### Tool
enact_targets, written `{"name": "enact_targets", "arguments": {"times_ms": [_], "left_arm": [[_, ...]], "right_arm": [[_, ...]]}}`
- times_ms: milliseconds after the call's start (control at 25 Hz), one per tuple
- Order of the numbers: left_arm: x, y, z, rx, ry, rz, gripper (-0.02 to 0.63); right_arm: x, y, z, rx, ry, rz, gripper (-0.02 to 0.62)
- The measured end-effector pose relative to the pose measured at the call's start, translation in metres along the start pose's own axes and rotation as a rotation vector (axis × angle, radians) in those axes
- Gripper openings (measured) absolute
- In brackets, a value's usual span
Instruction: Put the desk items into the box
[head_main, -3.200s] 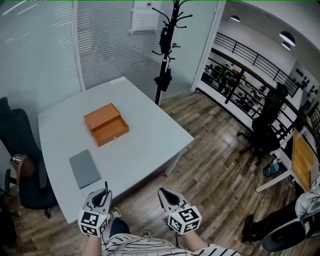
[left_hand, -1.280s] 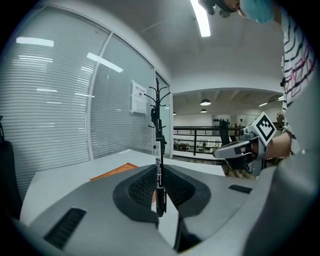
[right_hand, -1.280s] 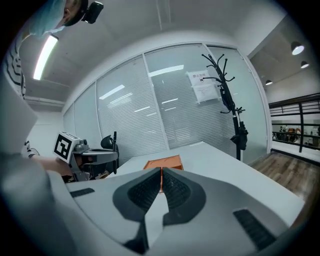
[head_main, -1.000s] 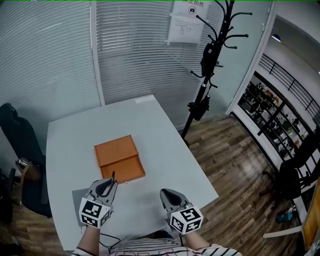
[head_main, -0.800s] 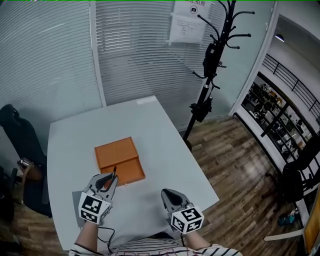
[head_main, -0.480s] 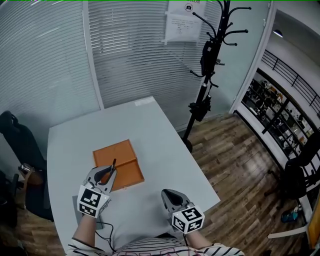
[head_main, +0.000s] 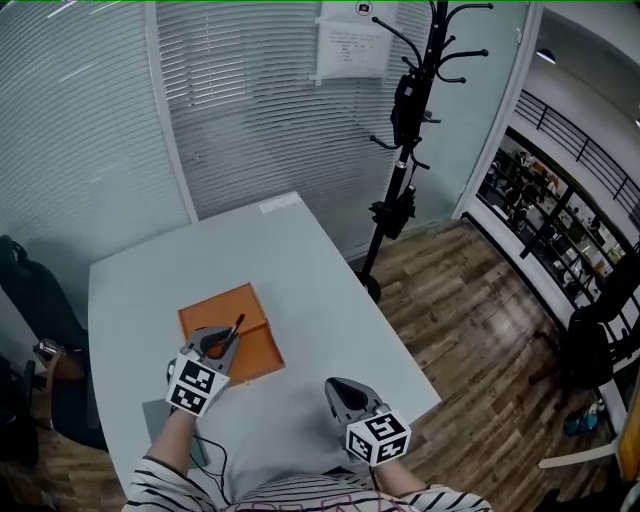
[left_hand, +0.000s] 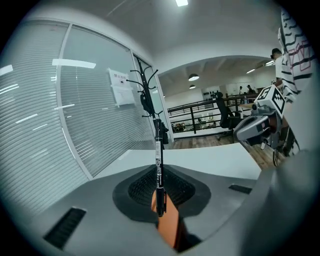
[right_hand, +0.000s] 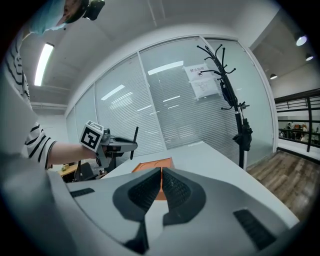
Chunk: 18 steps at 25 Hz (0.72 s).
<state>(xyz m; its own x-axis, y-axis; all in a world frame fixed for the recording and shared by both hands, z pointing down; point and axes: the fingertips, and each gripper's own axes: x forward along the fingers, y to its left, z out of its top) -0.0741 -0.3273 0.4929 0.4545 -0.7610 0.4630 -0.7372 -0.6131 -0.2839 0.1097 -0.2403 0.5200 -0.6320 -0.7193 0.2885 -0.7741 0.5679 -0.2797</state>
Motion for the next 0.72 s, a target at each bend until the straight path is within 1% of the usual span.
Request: {"name": "enact_targets", "arguments": {"times_ms": [120,360,720], "left_arm": [[0.012,-0.002,-0.010,-0.001,0.031,-0.020,0.054],[0.038,-0.007,-0.044,0.024,0.130,-0.048,0.054],[0.067,-0.020,-0.095,0.070,0.306,-0.125,0.054]], "right_arm": [[0.002,-0.003,-0.002,0.011,0.005,-0.009,0.028],[0.008,-0.006,-0.002,0.036,0.000,-0.003,0.028],[0.013,-0.012,-0.008,0.065,0.014,-0.019,0.028]]}}
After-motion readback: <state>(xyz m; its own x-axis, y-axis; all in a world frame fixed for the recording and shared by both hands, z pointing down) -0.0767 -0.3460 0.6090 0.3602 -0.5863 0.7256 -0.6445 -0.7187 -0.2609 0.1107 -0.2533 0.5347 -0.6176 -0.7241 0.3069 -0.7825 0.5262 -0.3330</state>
